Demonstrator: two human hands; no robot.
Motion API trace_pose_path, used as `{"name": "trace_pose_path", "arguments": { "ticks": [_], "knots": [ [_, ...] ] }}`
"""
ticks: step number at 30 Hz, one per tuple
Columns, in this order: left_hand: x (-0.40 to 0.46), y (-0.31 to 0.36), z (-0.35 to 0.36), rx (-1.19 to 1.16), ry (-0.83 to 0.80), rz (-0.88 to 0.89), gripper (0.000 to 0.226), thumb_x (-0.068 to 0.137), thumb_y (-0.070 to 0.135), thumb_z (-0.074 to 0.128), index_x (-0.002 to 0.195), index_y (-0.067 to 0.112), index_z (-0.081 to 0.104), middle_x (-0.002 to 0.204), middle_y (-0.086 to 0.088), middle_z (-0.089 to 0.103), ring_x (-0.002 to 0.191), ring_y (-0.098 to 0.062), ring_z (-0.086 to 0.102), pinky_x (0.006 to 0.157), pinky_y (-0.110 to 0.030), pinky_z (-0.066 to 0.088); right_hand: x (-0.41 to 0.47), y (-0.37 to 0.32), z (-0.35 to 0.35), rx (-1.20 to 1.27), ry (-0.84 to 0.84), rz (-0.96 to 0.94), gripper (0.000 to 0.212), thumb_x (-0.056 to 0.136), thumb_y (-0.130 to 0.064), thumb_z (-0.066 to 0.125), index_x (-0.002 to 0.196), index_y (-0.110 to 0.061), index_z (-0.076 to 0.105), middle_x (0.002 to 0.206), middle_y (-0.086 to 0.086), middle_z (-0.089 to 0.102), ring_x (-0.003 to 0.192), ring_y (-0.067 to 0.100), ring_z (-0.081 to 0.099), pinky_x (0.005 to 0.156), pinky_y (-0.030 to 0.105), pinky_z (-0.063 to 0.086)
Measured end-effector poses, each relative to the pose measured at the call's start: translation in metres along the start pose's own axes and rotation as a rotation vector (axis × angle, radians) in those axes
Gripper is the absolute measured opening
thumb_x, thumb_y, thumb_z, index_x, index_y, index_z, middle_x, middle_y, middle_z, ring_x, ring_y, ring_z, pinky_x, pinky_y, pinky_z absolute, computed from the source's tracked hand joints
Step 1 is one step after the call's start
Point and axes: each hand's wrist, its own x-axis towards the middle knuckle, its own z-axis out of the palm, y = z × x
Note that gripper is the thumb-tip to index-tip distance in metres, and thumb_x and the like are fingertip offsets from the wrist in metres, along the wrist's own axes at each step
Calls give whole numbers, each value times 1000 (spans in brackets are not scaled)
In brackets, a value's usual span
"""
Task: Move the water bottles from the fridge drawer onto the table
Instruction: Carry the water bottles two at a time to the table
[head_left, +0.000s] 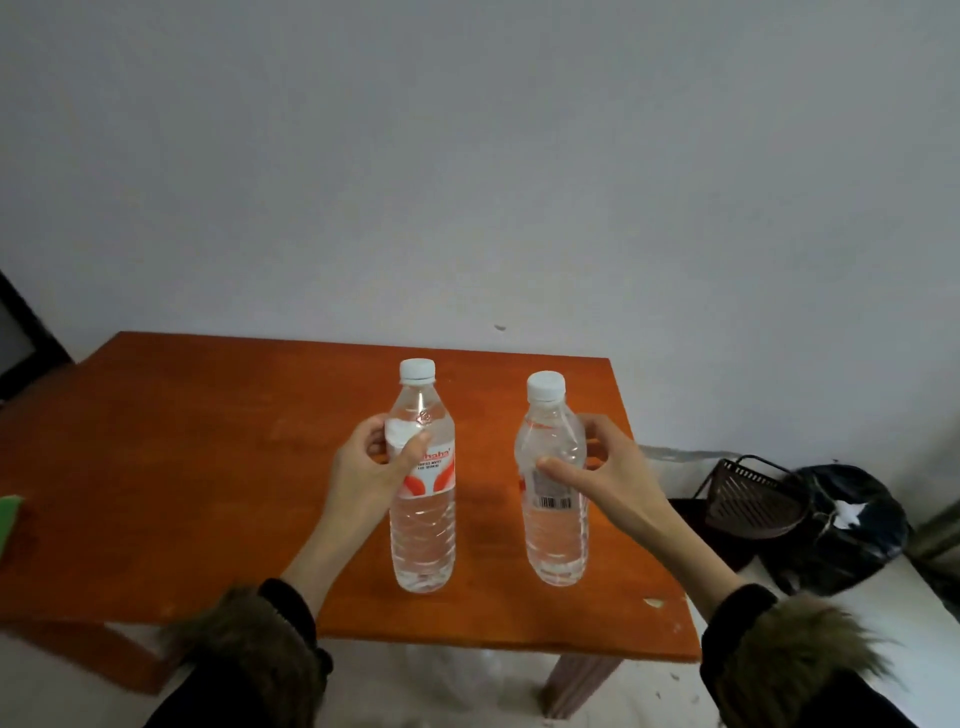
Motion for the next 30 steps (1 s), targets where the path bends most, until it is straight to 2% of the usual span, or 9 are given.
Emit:
{"name": "trace_pose_path", "arguments": {
  "ticks": [3, 7, 10, 14, 19, 22, 24, 27, 30],
  "knots": [
    [56, -20, -6, 89, -75, 8, 43, 79, 27, 67, 118, 20, 51, 106, 8, 56, 95, -9, 56, 71, -18, 47, 46, 7, 30, -27, 22, 37, 45, 74, -31, 74, 110, -28, 46, 101, -16, 54, 93, 3, 53, 73, 14, 42],
    [128, -46, -13, 271, -193, 5, 59, 74, 29, 72, 126, 17, 46, 113, 6, 55, 97, -8, 52, 81, -25, 48, 104, 22, 69, -34, 54, 119, 51, 72, -33, 75, 114, -26, 46, 107, -14, 52, 100, 5, 51, 75, 13, 41],
    [173, -67, -16, 333, -256, -15, 66, 72, 33, 74, 128, 18, 44, 127, 0, 54, 105, -11, 52, 88, -30, 46, 143, 35, 93, -46, 30, 184, 56, 72, -31, 77, 116, -27, 43, 107, -15, 49, 102, 5, 49, 82, 19, 41],
    [221, -90, -19, 364, -289, -41, 69, 71, 34, 74, 130, 20, 42, 133, -1, 50, 118, -17, 49, 92, -31, 43, 193, 52, 118, -77, -66, 250, 66, 71, -28, 77, 127, -21, 42, 114, -12, 49, 106, 6, 46, 91, 26, 39],
    [266, -106, -24, 342, -384, -52, 71, 73, 27, 74, 134, 19, 38, 138, -1, 46, 124, -18, 45, 94, -32, 40, 238, 69, 139, -74, -119, 312, 68, 73, -26, 77, 131, -22, 42, 126, -7, 51, 111, 8, 46, 96, 30, 37],
    [286, -112, -21, 305, -443, -73, 72, 73, 26, 74, 135, 21, 37, 140, 0, 43, 127, -17, 43, 99, -36, 41, 256, 74, 145, -39, -139, 324, 67, 73, -25, 76, 132, -24, 42, 126, -8, 52, 111, 5, 46, 96, 29, 36],
    [295, -115, -15, 272, -476, -82, 74, 74, 23, 74, 136, 22, 35, 142, 1, 41, 129, -15, 40, 99, -34, 41, 266, 77, 147, -7, -150, 320, 68, 73, -25, 77, 132, -25, 42, 127, -10, 52, 114, 6, 46, 100, 32, 36],
    [303, -116, -5, 217, -526, -83, 73, 76, 18, 73, 137, 22, 34, 142, 4, 40, 123, -5, 37, 96, -26, 37, 276, 83, 149, 15, -136, 328, 76, 72, -25, 78, 137, -25, 39, 136, -5, 43, 120, 9, 43, 102, 32, 35],
    [307, -116, 2, 178, -558, -81, 70, 77, 17, 71, 136, 25, 34, 138, 8, 40, 124, -4, 36, 99, -29, 36, 284, 87, 150, 61, -154, 352, 78, 73, -25, 77, 139, -27, 37, 139, -2, 39, 126, 13, 41, 108, 42, 34]
  ]
}}
